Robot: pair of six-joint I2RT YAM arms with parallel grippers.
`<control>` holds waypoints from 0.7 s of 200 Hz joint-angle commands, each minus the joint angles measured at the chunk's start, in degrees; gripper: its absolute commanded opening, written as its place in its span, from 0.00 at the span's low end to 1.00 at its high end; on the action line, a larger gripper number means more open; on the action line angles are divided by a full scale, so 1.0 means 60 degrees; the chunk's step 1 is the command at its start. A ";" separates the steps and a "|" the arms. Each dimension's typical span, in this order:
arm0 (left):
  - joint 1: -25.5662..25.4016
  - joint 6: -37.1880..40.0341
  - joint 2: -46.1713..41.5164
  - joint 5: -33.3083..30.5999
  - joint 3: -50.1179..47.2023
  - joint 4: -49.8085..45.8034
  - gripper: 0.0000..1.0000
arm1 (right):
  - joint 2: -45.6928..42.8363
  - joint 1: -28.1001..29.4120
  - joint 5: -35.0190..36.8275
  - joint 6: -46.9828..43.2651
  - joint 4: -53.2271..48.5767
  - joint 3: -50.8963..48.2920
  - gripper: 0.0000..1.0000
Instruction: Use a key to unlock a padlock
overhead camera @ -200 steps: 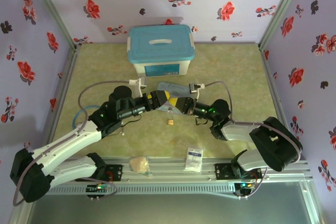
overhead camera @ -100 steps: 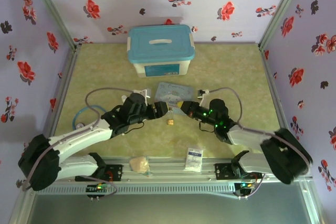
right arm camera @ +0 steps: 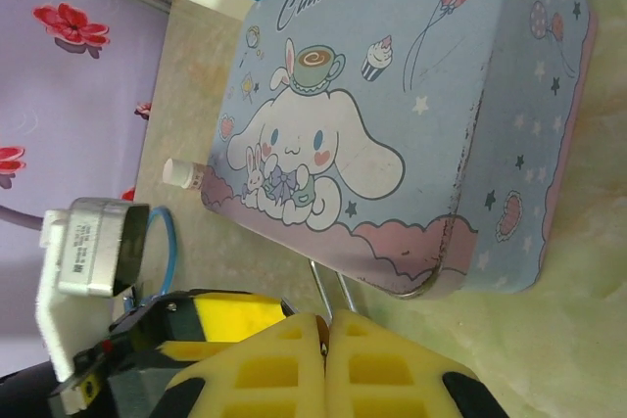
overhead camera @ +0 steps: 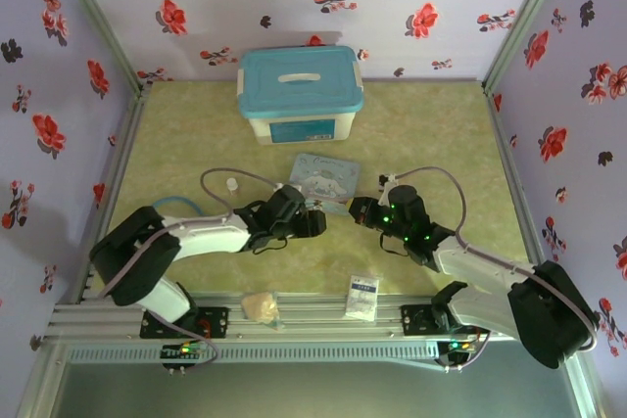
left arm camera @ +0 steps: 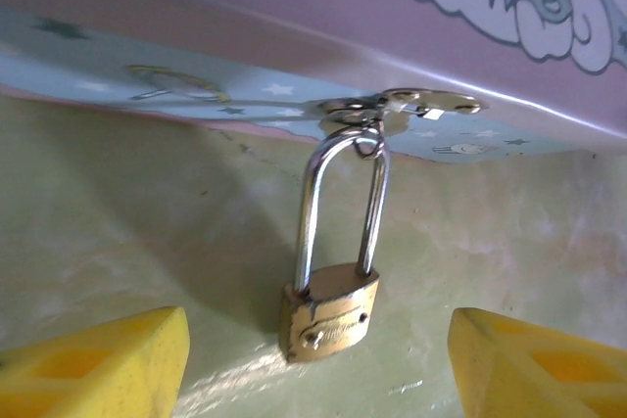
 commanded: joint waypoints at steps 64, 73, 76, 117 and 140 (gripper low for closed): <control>-0.0454 0.0224 0.1441 -0.0813 0.0548 0.0975 0.54 | -0.0385 0.0084 0.0161 -0.0392 -0.0134 -0.0252 0.00; -0.0563 0.0127 0.1490 -0.0820 0.0572 0.1015 0.48 | -0.0473 0.0084 0.0198 -0.0403 -0.0215 -0.0294 0.00; -0.0588 0.0082 0.1502 -0.0823 0.0572 0.1035 0.48 | -0.0497 0.0077 0.0196 -0.0392 -0.0231 -0.0315 0.00; -0.0886 -0.0462 0.1583 -0.0905 0.0472 0.1455 0.35 | -0.0953 0.0083 0.0422 -0.0305 -0.0457 -0.0569 0.00; -0.0968 -0.0868 0.1439 -0.0877 0.0389 0.1832 0.30 | -0.1091 0.0084 0.0366 -0.0272 -0.0596 -0.0632 0.00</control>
